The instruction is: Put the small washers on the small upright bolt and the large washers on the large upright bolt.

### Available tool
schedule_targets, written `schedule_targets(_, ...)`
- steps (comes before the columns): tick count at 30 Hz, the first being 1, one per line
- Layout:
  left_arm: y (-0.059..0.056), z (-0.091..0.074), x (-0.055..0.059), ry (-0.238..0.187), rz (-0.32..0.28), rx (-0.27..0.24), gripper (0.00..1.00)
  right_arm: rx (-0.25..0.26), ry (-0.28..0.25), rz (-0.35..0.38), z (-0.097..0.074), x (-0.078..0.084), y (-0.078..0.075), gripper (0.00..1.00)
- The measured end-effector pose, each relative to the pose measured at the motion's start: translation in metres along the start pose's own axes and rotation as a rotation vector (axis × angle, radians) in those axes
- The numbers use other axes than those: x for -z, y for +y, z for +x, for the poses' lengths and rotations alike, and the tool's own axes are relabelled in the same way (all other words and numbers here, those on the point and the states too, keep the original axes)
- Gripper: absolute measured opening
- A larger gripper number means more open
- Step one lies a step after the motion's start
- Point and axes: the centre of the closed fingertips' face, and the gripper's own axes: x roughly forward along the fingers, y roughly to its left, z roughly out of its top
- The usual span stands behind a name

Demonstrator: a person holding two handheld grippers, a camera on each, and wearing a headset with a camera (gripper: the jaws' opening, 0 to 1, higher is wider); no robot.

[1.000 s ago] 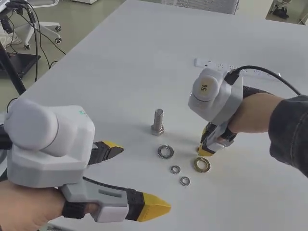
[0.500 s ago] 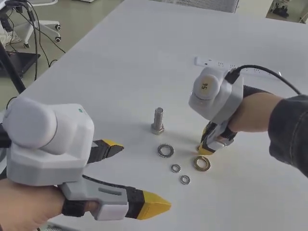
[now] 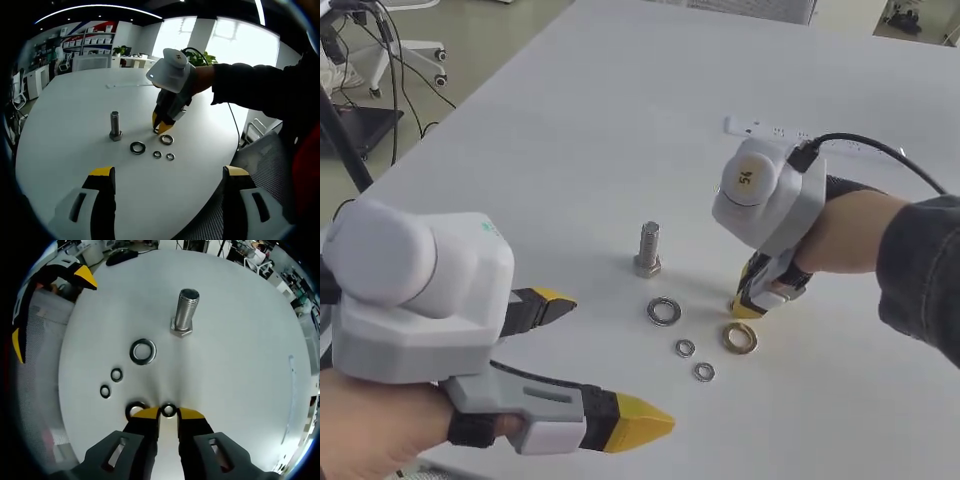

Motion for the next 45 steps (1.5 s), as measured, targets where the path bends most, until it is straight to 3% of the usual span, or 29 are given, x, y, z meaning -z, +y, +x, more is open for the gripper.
schedule_targets(16,-0.001,0.000,-0.001,0.000,0.000,0.002,0.88,0.006,-0.003,-0.020,-0.003,-0.001,-0.001,0.14)
schedule_targets(28,-0.002,0.001,-0.002,0.002,0.006,0.009,0.88,0.020,-0.030,-0.016,-0.018,-0.003,0.003,0.14)
schedule_targets(36,-0.004,0.001,-0.001,0.003,0.010,0.014,0.88,0.034,-0.046,0.006,-0.029,0.004,0.009,0.14)
schedule_targets(45,-0.004,0.001,-0.002,0.002,0.016,0.015,0.88,0.022,-0.057,0.053,-0.030,0.019,0.021,0.13)
